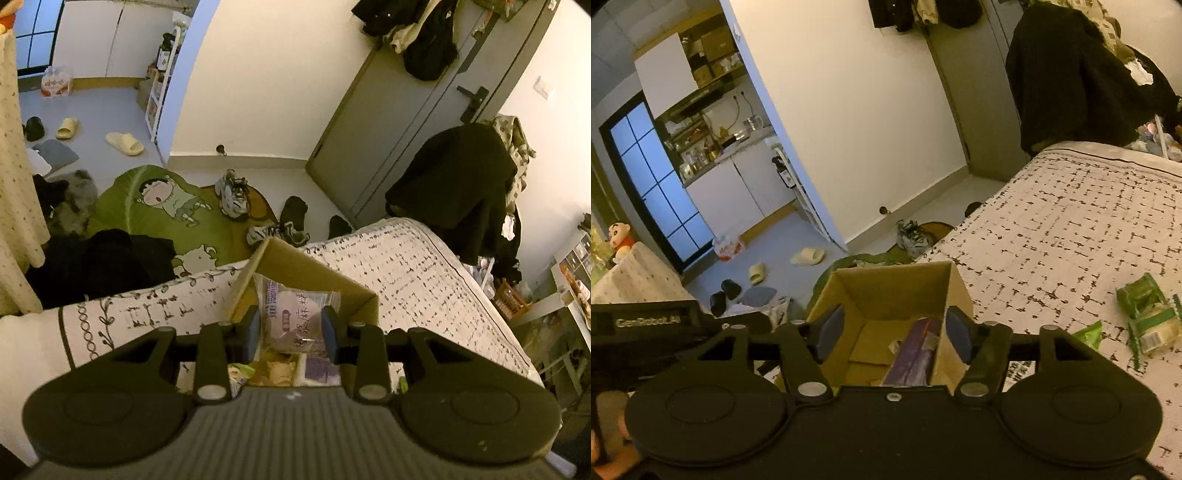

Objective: Organize snacks
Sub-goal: 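Carry both snacks into the cardboard box and open both grippers, then move both tools back over the remaining snacks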

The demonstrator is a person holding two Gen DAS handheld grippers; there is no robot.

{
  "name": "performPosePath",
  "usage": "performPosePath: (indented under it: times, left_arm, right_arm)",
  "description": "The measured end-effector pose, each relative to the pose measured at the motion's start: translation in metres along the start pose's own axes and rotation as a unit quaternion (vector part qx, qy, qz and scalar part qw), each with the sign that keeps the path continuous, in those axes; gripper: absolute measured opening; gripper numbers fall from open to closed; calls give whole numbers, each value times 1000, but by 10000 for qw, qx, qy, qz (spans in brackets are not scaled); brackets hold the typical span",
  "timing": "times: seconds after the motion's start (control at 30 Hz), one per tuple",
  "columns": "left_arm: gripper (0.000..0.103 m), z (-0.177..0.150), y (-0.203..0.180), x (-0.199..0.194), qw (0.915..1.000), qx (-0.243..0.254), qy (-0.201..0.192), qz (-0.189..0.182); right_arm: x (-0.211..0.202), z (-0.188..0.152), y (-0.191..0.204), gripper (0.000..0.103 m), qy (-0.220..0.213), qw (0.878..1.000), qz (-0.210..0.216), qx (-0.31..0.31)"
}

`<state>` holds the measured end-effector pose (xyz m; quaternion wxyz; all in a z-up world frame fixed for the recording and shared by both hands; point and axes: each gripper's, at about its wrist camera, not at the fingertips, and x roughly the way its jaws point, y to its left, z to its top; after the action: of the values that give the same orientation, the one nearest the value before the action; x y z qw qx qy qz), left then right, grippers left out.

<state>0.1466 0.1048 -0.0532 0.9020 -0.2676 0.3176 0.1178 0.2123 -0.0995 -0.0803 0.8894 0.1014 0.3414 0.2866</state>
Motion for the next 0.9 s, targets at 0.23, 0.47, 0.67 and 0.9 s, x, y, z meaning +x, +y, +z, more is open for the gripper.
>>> performPosePath:
  times: [0.23, 0.47, 0.67, 0.9]
  left_arm:
    - [34, 0, -12, 6, 9999, 89, 48, -49]
    - [36, 2, -19, 10, 9999, 69, -76, 97]
    - [56, -4, -26, 8, 9997, 104, -131, 201]
    - [73, -8, -30, 3, 9987, 129, -116, 481]
  right_arm:
    - [-15, 0, 3, 81, 196, 9982, -279, -498]
    - [-30, 5, -7, 85, 208, 9977, -418, -492]
    - [-33, 8, -14, 86, 269, 9976, -469, -425]
    - [-49, 19, -23, 94, 175, 9956, -647, -656]
